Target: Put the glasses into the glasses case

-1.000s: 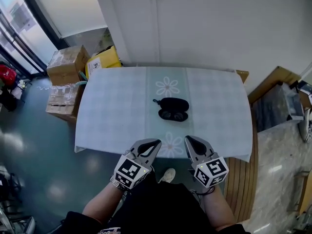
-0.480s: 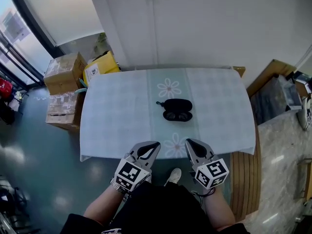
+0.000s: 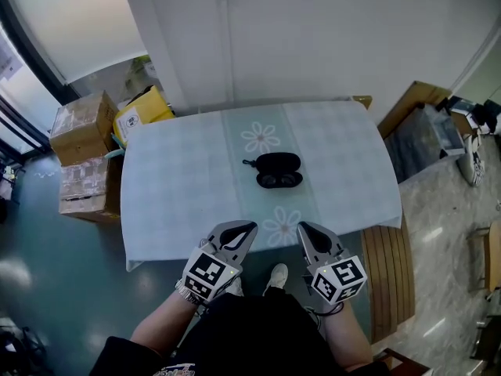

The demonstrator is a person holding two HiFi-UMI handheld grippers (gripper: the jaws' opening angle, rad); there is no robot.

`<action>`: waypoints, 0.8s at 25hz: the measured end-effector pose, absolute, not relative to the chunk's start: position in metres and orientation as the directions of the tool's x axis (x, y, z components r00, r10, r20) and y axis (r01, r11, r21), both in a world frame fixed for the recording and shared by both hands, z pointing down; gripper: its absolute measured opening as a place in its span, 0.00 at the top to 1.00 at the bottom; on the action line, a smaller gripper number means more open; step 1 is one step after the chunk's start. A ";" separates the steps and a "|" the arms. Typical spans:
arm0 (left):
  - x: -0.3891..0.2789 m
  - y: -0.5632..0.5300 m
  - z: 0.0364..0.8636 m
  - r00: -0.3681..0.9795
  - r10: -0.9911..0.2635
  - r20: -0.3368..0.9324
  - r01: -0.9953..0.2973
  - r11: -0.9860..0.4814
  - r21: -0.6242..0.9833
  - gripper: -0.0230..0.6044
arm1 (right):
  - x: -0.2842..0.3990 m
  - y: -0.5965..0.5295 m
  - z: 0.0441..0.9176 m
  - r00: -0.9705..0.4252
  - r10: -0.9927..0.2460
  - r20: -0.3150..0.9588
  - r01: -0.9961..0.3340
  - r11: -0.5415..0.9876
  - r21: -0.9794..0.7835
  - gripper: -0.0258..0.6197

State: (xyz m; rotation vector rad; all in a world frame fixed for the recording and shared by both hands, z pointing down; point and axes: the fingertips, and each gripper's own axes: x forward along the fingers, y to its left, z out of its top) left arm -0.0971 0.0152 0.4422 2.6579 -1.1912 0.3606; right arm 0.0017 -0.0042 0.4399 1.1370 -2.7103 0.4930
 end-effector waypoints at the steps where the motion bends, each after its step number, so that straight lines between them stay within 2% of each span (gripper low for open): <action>1: -0.098 0.017 0.443 0.652 -0.695 0.303 -0.746 -0.660 0.088 0.92 | 0.001 -0.002 0.440 -0.691 -0.670 0.271 -0.723 0.650 -0.236 0.93; 20: -0.114 0.034 0.440 0.694 -0.659 0.290 -0.706 -0.703 0.090 0.92 | -0.010 0.024 0.442 -0.640 -0.719 0.271 -0.768 0.598 -0.228 0.93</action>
